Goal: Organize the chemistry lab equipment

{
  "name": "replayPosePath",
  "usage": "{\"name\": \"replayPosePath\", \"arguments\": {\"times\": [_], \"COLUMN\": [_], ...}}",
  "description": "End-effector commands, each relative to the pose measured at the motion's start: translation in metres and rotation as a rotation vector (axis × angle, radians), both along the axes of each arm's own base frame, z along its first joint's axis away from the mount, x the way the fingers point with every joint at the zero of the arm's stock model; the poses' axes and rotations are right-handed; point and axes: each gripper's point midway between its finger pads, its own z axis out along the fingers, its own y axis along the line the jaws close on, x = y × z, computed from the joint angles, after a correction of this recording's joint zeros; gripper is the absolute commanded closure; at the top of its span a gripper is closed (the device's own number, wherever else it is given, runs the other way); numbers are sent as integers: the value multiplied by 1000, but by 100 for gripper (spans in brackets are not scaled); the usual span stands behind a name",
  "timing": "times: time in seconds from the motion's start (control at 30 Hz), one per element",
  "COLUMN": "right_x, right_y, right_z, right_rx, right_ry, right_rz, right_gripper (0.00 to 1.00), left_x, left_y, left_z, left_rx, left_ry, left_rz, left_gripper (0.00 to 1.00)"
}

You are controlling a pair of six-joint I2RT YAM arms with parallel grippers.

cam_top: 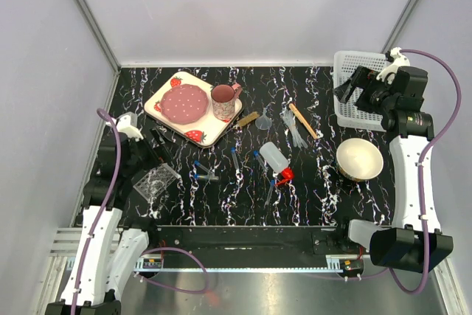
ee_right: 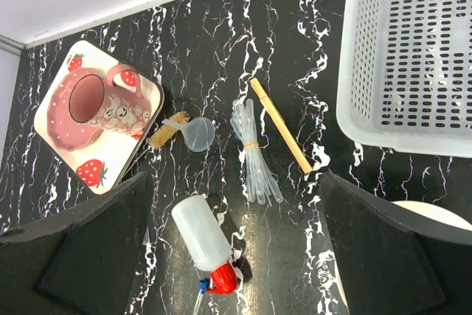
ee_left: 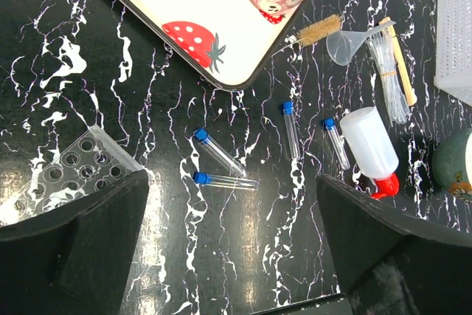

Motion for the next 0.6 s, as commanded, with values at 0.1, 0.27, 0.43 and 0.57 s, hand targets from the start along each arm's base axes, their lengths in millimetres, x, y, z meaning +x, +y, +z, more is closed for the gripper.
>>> {"name": "replayPosePath", "arguments": {"times": [0.1, 0.27, 0.43, 0.57], "right_x": [0, -21, -42, -52], "right_y": [22, 60, 92, 117], "right_z": [24, 18, -4, -30], "right_rx": [-36, -47, -106, -202], "right_ry": [-101, -152, -76, -38], "right_rz": [182, 511, 701, 812], "right_gripper": [0, 0, 0, 0], "left_x": [0, -1, 0, 4], "left_y": [-9, -14, -25, -32], "left_z": [28, 22, 14, 0], "left_rx": [-68, -113, -169, -181], "left_ry": [-64, -27, 39, 113], "left_rz": [-17, -16, -48, -57], "left_gripper": [1, 1, 1, 1]}}
